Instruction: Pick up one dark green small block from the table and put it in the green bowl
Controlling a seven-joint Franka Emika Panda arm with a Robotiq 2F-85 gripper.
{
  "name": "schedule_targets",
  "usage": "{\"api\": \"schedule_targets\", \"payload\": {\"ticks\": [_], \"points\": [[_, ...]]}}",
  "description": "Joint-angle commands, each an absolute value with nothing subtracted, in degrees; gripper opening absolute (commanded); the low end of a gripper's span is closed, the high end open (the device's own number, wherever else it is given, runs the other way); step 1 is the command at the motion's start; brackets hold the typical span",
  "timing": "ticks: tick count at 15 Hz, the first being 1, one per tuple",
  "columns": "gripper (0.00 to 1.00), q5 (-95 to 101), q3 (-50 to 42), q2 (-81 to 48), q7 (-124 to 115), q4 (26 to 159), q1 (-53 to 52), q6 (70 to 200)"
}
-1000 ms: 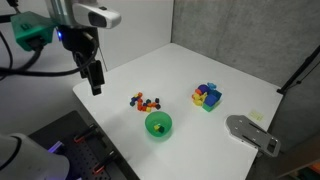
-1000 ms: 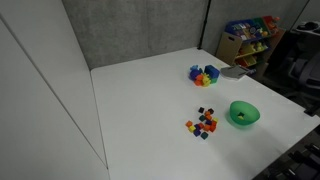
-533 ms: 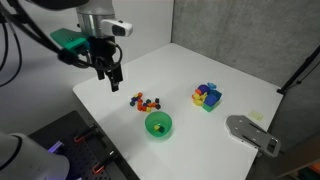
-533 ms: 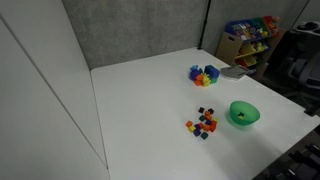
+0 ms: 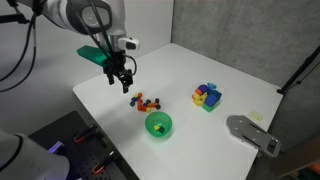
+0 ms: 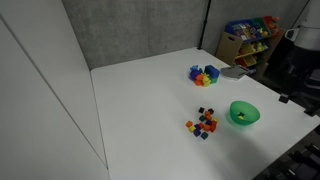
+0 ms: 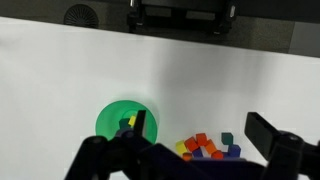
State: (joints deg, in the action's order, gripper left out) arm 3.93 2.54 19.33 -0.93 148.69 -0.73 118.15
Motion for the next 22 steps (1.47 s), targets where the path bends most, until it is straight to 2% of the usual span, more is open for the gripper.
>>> {"api": "schedule_targets", "payload": {"ticks": [1, 13, 22], "points": [[1.00, 2.44, 2.76, 13.40, -1.88, 146.40, -1.70, 122.19], [1.00, 1.40, 2.94, 6.66, -0.99, 145.91, -2.66, 129.13], [1.00, -5.75, 4.07, -6.29, 2.27, 144.18, -4.09, 145.90]]}}
